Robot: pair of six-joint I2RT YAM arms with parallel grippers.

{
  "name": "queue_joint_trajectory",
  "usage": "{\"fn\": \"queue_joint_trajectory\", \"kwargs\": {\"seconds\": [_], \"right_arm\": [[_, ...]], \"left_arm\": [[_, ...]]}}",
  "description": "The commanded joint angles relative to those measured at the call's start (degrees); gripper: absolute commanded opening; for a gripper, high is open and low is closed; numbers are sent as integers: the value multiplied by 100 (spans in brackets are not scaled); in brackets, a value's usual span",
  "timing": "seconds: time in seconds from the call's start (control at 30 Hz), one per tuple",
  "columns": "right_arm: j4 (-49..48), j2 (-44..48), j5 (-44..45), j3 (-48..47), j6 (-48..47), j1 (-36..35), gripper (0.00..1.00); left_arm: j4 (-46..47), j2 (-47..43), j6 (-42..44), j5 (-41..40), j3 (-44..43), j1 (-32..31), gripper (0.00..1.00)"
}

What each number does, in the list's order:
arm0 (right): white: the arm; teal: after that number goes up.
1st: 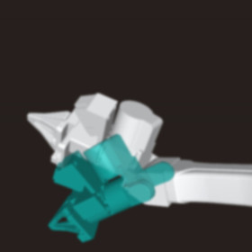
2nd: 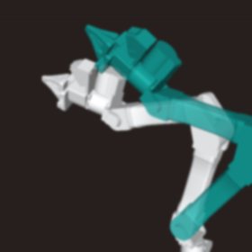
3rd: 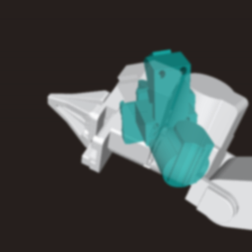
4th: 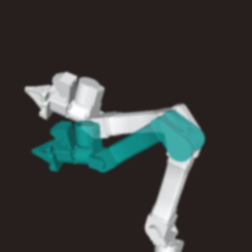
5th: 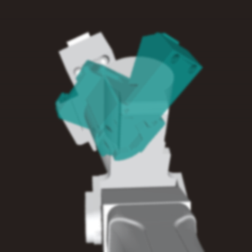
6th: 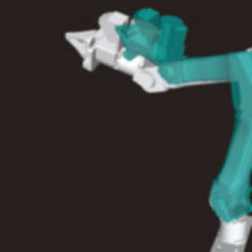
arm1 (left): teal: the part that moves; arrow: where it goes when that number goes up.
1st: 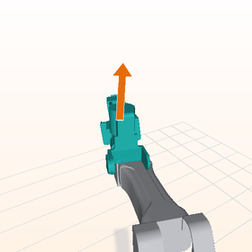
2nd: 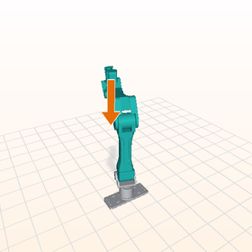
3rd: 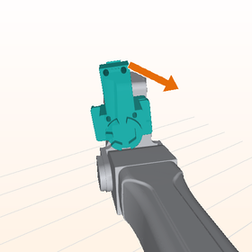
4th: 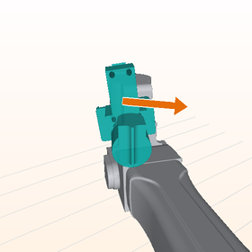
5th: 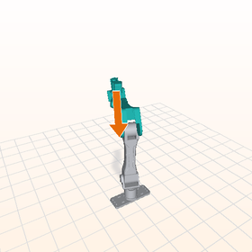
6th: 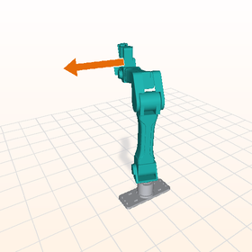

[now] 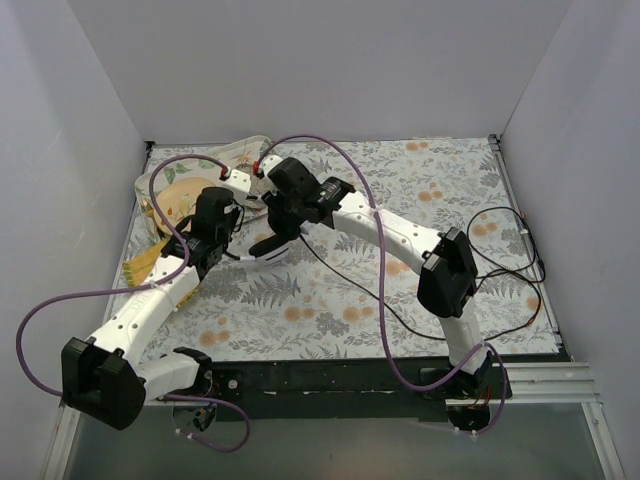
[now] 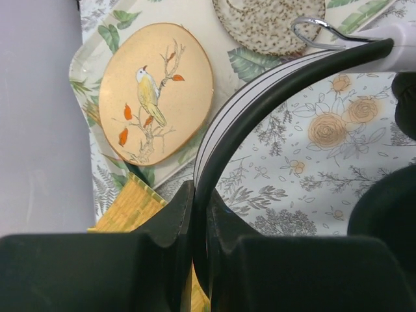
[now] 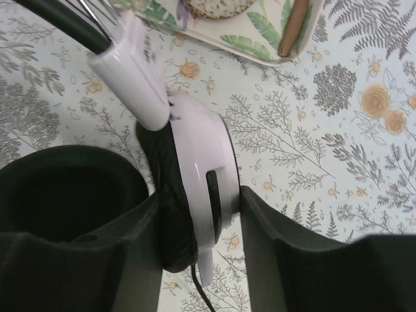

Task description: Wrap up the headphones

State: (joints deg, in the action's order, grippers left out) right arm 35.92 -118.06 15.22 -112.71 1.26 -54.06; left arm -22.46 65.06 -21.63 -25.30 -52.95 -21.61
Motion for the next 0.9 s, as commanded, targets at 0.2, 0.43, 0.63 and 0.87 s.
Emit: {"fn": "queue_joint_trajectory", "kwargs": {"seconds": [0.2,0.43,0.63,0.87], "right_arm": [[-2857,3205,-1363,2588,-978,-60,99],[-4872,5344,-1461,5806,-1927,-8,99],[-5069,5882,-1093,6928,-2331,45,99],[-5296,5443,-591,7350,-2096,290,98]], "left_arm": [[-873,288,-1027,1789,-960,786,0],[-1560,411,-1536,3390,-2279,1993,0],[-1814,385,-2020,3795,-3343,2407,0],[-2061,394,-2328,3796,-4293,2407,0]]}}
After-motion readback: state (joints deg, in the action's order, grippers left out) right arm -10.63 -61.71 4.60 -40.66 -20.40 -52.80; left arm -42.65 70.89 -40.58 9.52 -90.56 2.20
